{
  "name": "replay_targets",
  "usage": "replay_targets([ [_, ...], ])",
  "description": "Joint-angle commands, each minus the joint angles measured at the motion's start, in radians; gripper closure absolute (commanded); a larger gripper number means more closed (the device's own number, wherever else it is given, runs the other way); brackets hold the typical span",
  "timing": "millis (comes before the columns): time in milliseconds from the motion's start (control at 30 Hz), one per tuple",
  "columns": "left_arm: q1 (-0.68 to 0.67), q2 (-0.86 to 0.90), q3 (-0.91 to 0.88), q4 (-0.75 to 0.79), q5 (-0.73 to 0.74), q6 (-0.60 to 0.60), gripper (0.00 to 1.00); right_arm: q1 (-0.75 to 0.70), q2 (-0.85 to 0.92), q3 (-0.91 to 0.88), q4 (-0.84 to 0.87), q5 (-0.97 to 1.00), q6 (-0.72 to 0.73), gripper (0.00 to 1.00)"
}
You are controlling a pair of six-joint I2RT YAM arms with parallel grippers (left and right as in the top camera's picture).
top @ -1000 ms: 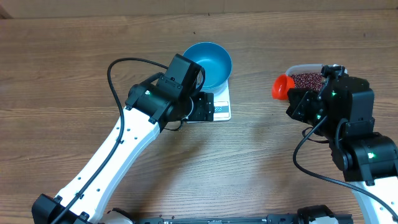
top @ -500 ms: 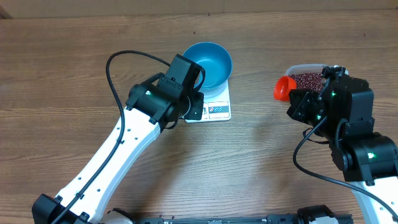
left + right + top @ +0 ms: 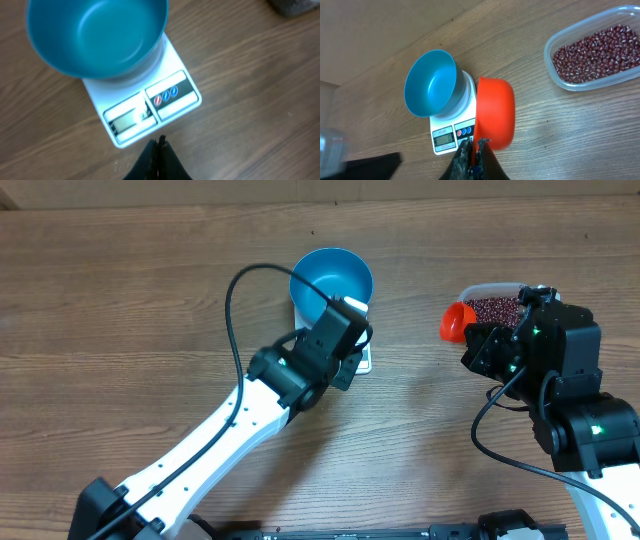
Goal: Scoop item into bowl and weigh 150g on scale
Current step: 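Move the left gripper down to the scale's button panel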
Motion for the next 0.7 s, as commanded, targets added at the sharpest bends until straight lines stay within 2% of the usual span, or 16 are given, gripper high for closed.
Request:
replay_targets([
  [0, 0.002, 0.006, -0.116, 0.111, 0.017, 0.034, 0.96, 0.004, -0.01, 0.031, 0.005, 0.002, 0.01, 0.96],
  [267, 0.003, 0.029, -0.253, 0.332, 0.02, 0.151, 0.96, 0.004, -0.01, 0.031, 0.006, -0.001, 0.01, 0.96],
  [433, 0.0, 0.116, -0.264, 0.378, 0.003, 0.169, 0.96, 0.004, -0.01, 0.031, 0.006, -0.001, 0.01, 0.96],
  [533, -0.001, 0.14, -0.263, 0.397, -0.051, 0.169, 0.96, 0.004, -0.01, 0.031, 0.005, -0.001, 0.01, 0.96],
  [667, 0.0, 0.153, -0.263, 0.417, -0.049, 0.17, 0.96, 0.004, -0.01, 0.031, 0.009, -0.001, 0.01, 0.96],
])
